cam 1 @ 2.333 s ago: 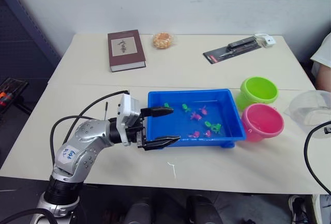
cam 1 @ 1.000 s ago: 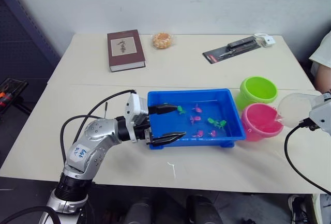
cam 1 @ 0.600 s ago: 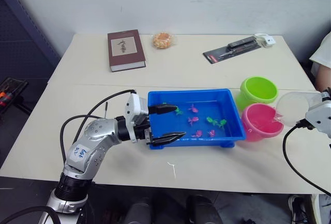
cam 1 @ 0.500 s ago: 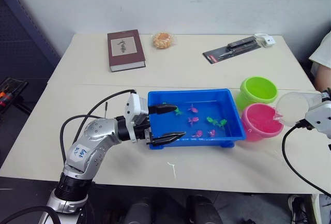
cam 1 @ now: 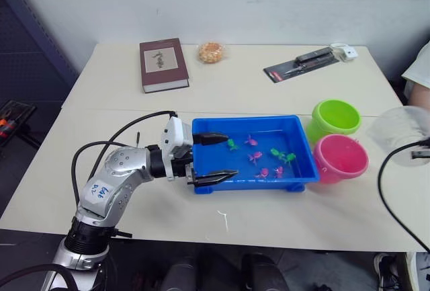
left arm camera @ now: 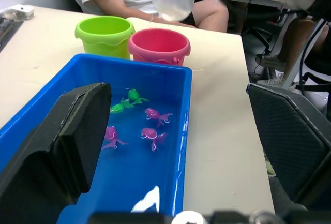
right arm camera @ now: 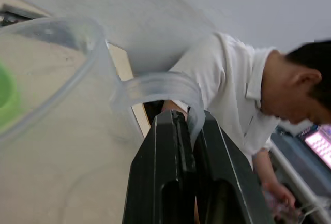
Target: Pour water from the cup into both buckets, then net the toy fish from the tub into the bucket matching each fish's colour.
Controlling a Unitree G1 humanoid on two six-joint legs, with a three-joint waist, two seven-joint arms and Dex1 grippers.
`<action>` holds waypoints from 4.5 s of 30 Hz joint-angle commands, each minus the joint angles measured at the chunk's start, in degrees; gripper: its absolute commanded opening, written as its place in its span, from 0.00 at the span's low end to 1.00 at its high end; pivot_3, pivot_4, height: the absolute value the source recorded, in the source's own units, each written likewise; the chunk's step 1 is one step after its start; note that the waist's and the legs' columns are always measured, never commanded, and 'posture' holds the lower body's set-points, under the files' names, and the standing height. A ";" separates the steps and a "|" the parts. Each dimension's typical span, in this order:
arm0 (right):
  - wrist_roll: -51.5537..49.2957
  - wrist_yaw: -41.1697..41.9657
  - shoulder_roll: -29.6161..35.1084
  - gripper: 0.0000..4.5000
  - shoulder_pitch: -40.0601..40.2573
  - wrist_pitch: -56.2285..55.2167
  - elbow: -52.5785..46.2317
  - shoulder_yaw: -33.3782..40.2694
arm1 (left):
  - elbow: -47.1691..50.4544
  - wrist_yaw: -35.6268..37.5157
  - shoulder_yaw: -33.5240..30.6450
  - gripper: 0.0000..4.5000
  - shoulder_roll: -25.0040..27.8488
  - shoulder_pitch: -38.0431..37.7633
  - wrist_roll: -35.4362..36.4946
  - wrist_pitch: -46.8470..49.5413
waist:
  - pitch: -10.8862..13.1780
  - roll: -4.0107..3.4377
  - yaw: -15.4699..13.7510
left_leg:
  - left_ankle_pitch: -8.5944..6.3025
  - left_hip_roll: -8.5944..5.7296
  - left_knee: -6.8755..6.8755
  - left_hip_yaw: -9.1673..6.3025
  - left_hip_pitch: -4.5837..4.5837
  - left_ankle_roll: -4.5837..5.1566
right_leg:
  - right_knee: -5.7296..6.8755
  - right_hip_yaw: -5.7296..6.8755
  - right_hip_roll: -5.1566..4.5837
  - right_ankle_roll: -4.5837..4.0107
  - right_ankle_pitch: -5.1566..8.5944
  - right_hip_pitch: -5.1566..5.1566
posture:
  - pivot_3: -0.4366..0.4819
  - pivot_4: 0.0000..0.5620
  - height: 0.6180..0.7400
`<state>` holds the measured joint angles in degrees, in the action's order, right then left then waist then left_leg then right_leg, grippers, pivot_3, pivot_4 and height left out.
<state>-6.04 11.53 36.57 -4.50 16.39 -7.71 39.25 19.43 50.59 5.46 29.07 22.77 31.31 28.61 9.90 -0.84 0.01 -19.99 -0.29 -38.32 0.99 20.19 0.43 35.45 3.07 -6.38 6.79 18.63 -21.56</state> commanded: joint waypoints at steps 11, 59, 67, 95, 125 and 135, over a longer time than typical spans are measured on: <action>6.06 -0.07 11.47 0.00 -12.39 0.93 8.73 -12.29 | -0.29 -7.18 -0.58 1.00 -6.18 1.24 -2.78 -2.70 | 0.02 0.00 -0.04 | 0.02 -0.04 -0.05 0.06 0.03 0.06 | 0.03 -0.04 -0.05 0.03 -0.02 -0.03 | 0.48 0.27 0.99; 42.73 -24.12 20.65 0.00 -30.67 -30.10 38.75 -40.76 | 0.45 -6.67 2.97 1.00 -7.37 1.16 -4.50 -2.47 | 0.03 0.02 0.13 | 0.05 -0.04 -0.18 -0.05 0.18 0.03 | -0.02 0.64 -0.08 0.05 -0.03 -0.06 | 0.48 0.27 0.99; 32.21 -20.34 16.52 0.00 -27.76 -28.21 35.54 -34.68 | -0.56 -6.66 2.38 1.00 -7.92 2.18 -4.20 -2.64 | 0.07 0.08 0.20 | 0.05 -0.03 -0.21 -0.05 0.18 0.02 | 0.00 0.65 -0.06 0.05 -0.03 -0.05 | 0.48 0.27 0.99; -20.35 -12.74 -13.13 0.00 -10.50 -6.82 25.38 7.79 | 5.78 7.48 -1.28 1.00 2.32 1.37 7.15 3.53 | 0.18 0.04 0.78 | 0.03 -0.03 -0.34 -0.16 0.15 0.04 | 0.15 0.09 -0.07 0.05 -0.03 0.00 | 0.48 0.27 0.99; -35.74 25.46 1.74 0.97 32.90 4.40 -33.66 -1.85 | 4.24 -7.94 -40.10 1.00 6.20 -37.28 2.68 -4.67 | 0.35 0.50 1.03 | -0.21 0.22 0.24 -0.04 -0.07 0.22 | -0.47 -0.20 -0.24 -0.05 0.00 0.04 | 0.48 0.27 0.99; -33.38 49.73 3.02 0.97 20.47 -10.16 -21.92 -16.47 | -4.03 -21.98 -46.54 1.00 -0.02 -43.97 -3.63 -5.76 | 0.28 1.08 -1.50 | -0.35 0.09 0.17 -0.28 0.12 0.21 | -0.89 -0.09 -0.49 -0.07 0.00 0.05 | 0.48 0.27 0.99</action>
<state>-39.32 58.34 39.35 16.38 8.50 -30.51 22.67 13.48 31.06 -39.51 28.85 -21.17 27.60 21.49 10.17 0.24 -1.50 -20.34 -0.20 -38.16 0.60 20.34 0.62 34.51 2.99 -6.87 6.72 18.63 -21.49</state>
